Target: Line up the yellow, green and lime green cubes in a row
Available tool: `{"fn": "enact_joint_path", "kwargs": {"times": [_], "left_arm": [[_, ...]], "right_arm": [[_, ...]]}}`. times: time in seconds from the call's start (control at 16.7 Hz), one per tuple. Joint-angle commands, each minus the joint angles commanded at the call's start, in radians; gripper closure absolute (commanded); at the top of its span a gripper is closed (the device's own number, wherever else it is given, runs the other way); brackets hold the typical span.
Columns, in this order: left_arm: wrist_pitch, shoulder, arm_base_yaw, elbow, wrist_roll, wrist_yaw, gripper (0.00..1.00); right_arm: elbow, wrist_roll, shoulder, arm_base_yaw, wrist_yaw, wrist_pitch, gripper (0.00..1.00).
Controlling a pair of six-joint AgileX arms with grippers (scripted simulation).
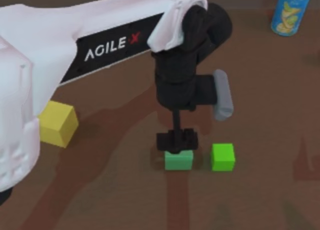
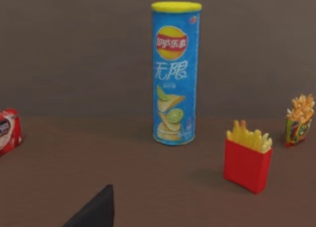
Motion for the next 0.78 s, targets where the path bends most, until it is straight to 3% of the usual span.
{"fn": "enact_joint_path", "kwargs": {"times": [0.18, 0.3, 0.78], "left_arm": [[0.006, -0.002, 0.010, -0.010, -0.015, -0.001, 0.00], [0.017, -0.021, 0.064, -0.037, -0.070, -0.002, 0.00], [0.088, -0.148, 0.476, -0.253, -0.538, -0.015, 0.00]], "right_arm": [[0.000, 0.000, 0.000, 0.000, 0.000, 0.000, 0.00], [0.000, 0.000, 0.000, 0.000, 0.000, 0.000, 0.00], [0.000, 0.000, 0.000, 0.000, 0.000, 0.000, 0.00]]}}
